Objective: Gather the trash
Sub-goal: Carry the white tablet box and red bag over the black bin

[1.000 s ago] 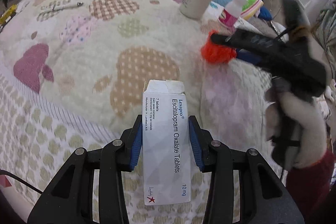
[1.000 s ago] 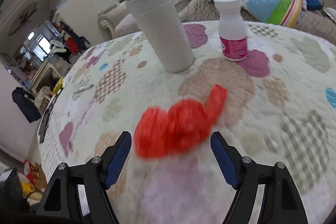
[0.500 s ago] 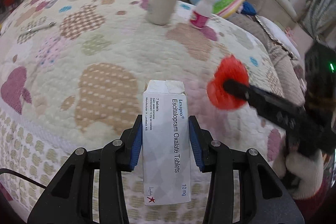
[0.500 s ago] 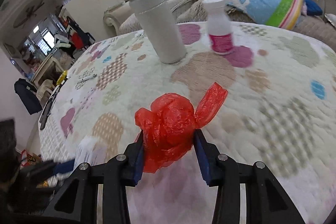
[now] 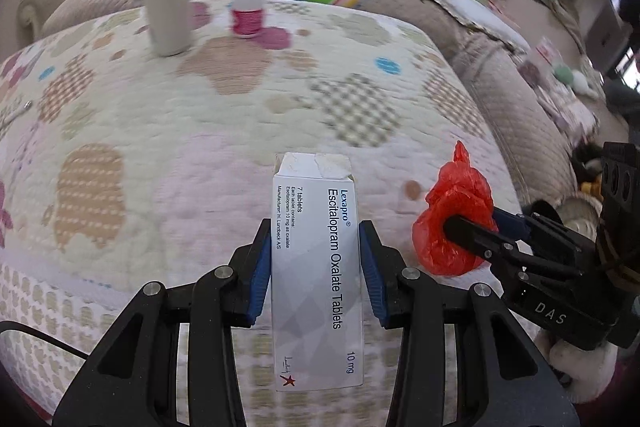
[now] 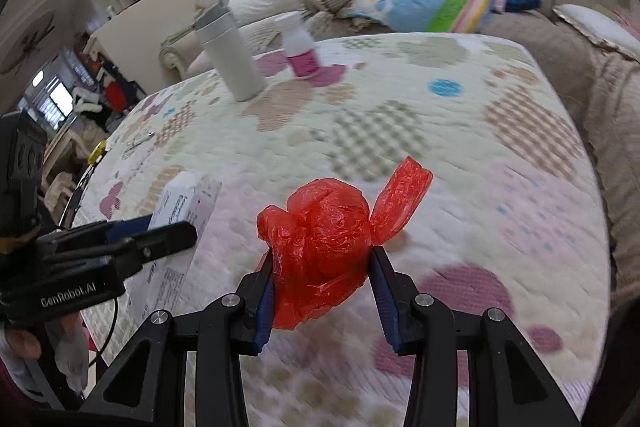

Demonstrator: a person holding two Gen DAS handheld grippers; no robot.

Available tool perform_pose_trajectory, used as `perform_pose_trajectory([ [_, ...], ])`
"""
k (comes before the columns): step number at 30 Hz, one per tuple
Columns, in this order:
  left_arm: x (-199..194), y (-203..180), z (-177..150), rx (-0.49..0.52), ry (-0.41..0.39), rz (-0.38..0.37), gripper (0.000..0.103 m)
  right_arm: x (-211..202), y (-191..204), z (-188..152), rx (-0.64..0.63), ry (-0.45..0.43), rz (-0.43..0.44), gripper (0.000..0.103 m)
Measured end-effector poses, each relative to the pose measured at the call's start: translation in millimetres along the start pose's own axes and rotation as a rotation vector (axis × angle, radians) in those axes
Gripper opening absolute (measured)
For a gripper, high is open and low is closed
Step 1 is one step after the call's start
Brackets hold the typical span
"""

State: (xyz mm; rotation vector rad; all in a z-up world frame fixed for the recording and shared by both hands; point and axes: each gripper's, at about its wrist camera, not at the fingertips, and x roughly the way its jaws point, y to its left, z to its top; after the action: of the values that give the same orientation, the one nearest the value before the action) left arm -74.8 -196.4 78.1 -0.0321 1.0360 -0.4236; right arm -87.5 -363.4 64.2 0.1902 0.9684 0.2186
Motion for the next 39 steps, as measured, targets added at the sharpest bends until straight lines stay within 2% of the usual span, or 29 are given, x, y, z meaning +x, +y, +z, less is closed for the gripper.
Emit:
perform_pose_trajectory([
  [16, 24, -128, 1, 0.198, 0.031, -0.096, 0.039, -83, -96, -49, 0.159, -0.075, -0.14, 0.042],
  [26, 36, -177, 1, 0.274, 0.05, -0.13, 0.039, -110, -137, -70, 0.241, -0.096, -0.198, 0.042],
  [39, 54, -235, -1, 0.33, 0.092, -0.217, 0.039, -131, -179, -94, 0.326, -0.098, -0.266, 0.042],
])
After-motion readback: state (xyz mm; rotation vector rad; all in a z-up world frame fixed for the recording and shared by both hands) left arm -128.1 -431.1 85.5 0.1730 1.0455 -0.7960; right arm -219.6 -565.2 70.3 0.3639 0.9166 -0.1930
